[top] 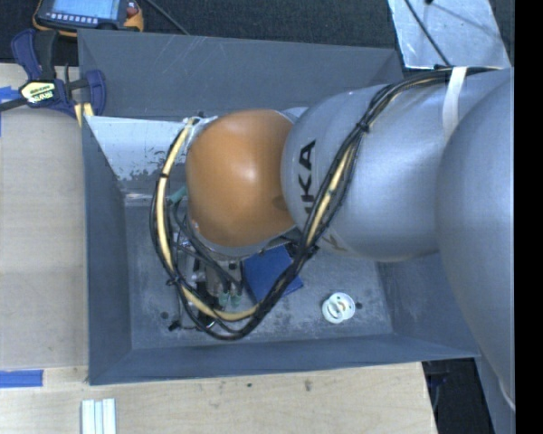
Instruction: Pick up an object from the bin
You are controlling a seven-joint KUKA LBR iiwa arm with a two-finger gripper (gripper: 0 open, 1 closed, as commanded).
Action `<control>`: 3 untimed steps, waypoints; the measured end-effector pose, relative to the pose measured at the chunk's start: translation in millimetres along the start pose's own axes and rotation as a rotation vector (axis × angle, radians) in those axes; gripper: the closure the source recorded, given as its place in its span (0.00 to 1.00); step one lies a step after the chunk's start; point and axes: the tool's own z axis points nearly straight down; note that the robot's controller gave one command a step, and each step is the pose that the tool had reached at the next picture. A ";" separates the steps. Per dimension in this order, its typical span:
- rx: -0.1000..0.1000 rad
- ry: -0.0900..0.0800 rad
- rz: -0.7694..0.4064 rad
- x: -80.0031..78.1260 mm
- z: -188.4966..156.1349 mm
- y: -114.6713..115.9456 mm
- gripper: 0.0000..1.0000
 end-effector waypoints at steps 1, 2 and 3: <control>-0.002 -0.008 0.004 -2.2 -4.6 -1.2 0.00; -0.002 -0.016 -0.276 -38.5 50.5 5.6 0.00; 0.000 -0.005 -0.480 -46.0 89.4 8.6 0.00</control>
Offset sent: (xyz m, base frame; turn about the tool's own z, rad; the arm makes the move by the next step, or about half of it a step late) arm 0.0676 0.0096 -0.1115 -0.5286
